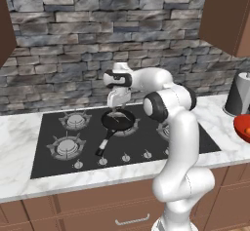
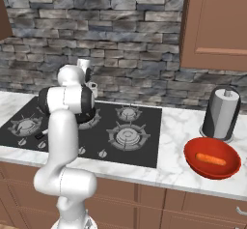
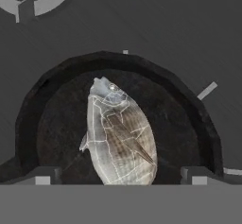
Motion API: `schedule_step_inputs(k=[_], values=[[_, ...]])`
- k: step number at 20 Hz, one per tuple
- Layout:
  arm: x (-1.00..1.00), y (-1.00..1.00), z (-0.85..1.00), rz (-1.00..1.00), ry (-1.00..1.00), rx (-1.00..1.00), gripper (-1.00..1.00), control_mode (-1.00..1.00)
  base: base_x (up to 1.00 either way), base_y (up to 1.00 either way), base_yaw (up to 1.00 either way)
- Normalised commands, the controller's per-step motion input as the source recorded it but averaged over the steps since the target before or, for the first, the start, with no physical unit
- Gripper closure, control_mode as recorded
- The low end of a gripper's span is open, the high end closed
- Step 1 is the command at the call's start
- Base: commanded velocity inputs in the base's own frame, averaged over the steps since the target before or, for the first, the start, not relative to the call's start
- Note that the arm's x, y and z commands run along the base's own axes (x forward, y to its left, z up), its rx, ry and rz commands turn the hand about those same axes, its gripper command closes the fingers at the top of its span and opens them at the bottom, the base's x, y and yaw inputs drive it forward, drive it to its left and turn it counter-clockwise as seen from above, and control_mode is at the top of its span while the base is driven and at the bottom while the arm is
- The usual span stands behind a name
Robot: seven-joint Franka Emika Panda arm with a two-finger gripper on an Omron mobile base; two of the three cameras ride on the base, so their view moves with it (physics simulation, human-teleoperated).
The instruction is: Place the fish on the plate and place the carrot on the same plate.
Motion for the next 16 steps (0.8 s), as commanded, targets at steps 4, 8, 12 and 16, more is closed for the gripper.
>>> schedule_step_inputs(k=[4,8,12,16], values=[[0.00,0.00,-0.14,0.03,0.00,0.00,-1.00,-1.00,0.00,0.00,0.00],[0.00,0.00,-0.10,0.03,0.00,0.00,-1.00,-1.00,0.00,0.00,0.00],[0.00,-0.02,-0.03,0.05,0.00,0.00,-1.00,-1.00,0.00,0.00,0.00],[-0.04,-0.01,-0.06,0.05,0.00,0.00,-1.00,-1.00,0.00,0.00,0.00]])
